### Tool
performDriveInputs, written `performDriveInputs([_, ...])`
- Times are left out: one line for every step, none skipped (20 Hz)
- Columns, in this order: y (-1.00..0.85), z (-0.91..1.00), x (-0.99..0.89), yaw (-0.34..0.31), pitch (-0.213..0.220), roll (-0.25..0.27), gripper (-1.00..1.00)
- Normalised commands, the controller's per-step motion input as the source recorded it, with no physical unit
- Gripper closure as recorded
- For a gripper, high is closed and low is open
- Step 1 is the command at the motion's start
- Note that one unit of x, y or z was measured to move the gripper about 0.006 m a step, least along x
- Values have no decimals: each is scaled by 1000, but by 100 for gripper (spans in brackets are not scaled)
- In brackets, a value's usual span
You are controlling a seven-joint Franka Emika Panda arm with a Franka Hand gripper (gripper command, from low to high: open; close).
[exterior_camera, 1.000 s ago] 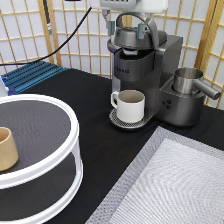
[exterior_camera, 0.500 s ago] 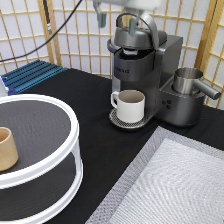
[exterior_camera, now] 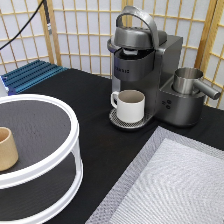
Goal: Make coffee
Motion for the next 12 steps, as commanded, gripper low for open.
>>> performDriveInputs([271, -174, 457, -153, 0, -34, -100])
performDriveInputs([111, -251, 423, -158, 0, -35, -100])
performDriveInputs([0, -340, 383, -165, 0, -21, -100])
performDriveInputs([0, -380, 374, -164, 0, -30, -100])
performDriveInputs([-11, -500, 297, -150, 0, -18, -100])
performDriveInputs([-29, -420, 211, -135, 0, -17, -100])
performDriveInputs([-14, -331, 157, -121, 2, -22, -100])
performDriveInputs([0, -346, 114, -115, 5, -31, -100])
performDriveInputs([-34, -237, 23, -100, 5, -24, -100])
performDriveInputs([-143, -286, 0, -81, 7, -7, -100])
performDriveInputs([-154, -286, -29, -79, 7, -12, -100])
performDriveInputs([-220, -363, -17, -70, 13, -3, -100])
